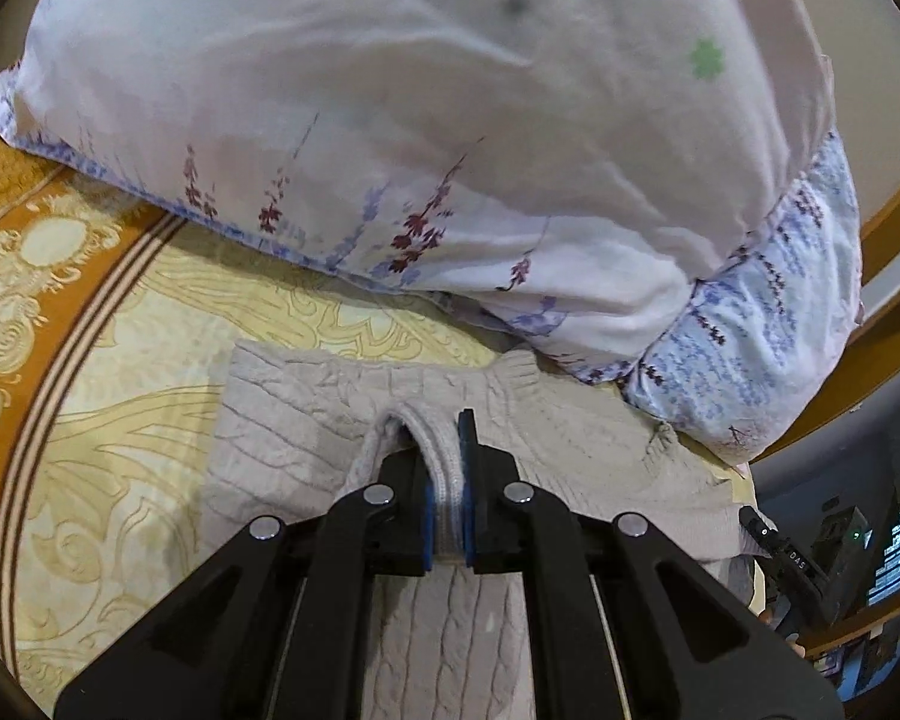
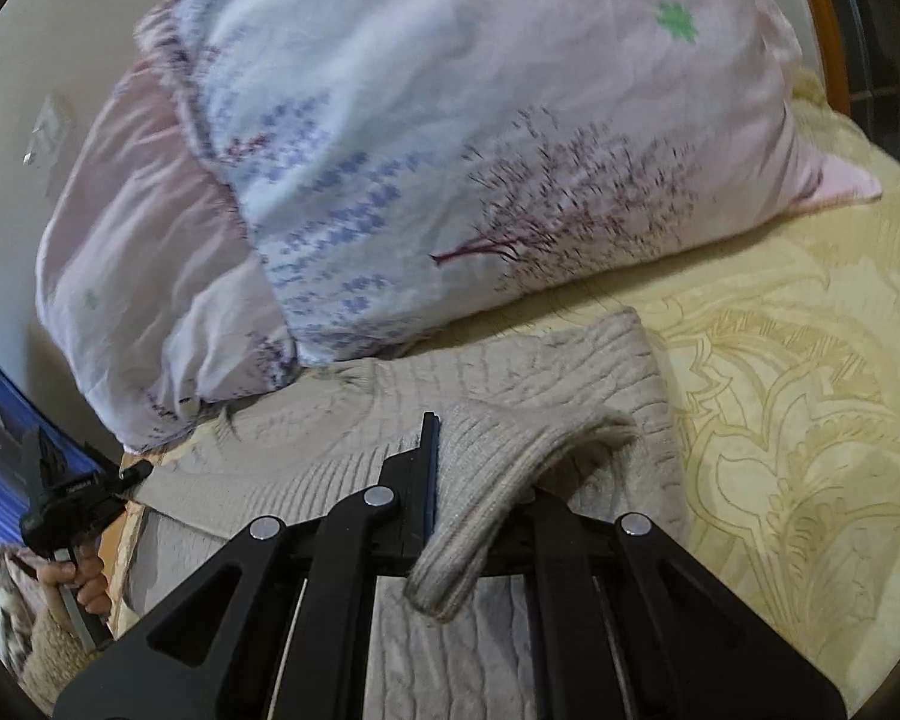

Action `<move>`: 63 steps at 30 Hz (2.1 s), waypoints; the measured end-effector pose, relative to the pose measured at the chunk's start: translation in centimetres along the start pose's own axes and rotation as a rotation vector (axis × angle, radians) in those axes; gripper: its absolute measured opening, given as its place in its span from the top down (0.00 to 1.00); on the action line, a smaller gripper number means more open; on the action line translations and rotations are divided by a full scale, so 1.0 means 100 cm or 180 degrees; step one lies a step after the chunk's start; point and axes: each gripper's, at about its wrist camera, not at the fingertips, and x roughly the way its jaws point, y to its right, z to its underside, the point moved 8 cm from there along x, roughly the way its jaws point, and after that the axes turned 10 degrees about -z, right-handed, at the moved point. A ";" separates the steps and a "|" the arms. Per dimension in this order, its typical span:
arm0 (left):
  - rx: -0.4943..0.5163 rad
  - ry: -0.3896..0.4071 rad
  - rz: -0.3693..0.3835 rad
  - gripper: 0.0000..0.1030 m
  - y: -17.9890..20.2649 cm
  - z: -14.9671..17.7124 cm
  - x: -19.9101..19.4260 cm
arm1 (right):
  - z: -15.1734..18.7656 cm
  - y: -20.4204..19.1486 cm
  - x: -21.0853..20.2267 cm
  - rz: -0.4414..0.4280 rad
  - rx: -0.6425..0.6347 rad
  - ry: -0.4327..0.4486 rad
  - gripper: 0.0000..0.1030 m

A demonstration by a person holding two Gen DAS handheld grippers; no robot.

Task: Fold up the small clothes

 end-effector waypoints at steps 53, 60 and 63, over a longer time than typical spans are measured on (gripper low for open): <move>0.0894 -0.0053 -0.0437 0.92 -0.024 0.093 -0.050 | 0.080 0.035 -0.070 0.0458 -0.0506 -0.0236 0.92; 0.0860 -0.0077 -0.0361 0.94 -0.030 0.093 -0.061 | 0.078 0.030 -0.083 0.0423 -0.0461 -0.0143 0.92; 0.0882 -0.0094 -0.0377 0.93 -0.033 0.094 -0.062 | 0.083 0.036 -0.085 0.0491 -0.0404 -0.0176 0.92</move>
